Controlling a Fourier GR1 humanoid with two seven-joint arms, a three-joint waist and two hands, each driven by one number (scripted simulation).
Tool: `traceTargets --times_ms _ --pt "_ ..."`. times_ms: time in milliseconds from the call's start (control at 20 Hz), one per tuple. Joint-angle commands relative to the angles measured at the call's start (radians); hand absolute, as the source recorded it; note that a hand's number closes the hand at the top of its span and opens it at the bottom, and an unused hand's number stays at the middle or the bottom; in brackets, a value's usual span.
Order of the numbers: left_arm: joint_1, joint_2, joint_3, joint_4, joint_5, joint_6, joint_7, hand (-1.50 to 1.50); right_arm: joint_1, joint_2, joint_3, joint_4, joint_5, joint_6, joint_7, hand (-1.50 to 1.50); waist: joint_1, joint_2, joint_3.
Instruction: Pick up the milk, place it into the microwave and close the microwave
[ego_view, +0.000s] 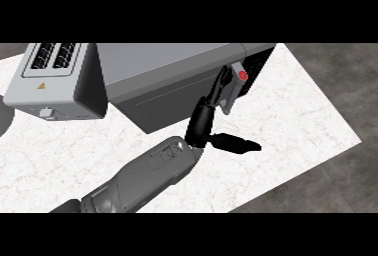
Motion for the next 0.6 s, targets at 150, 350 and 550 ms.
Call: traceTargets --times_ms 150,350,550 --pt "-0.067 -0.010 0.022 0.064 0.054 -0.004 0.023 -1.50 -0.018 -0.027 -0.004 0.009 -0.034 0.005 0.026 -1.50 -0.014 0.007 0.000" --pt "-0.086 -0.010 0.022 0.069 0.069 -0.001 0.008 -1.50 -0.029 -0.030 0.008 0.006 -0.051 0.011 0.037 -1.50 -0.010 0.005 0.000" --pt "-0.088 -0.010 0.014 0.076 0.091 -0.001 0.002 -1.50 -0.038 -0.038 0.005 0.010 -0.072 0.021 0.039 -1.50 -0.012 0.003 0.002"
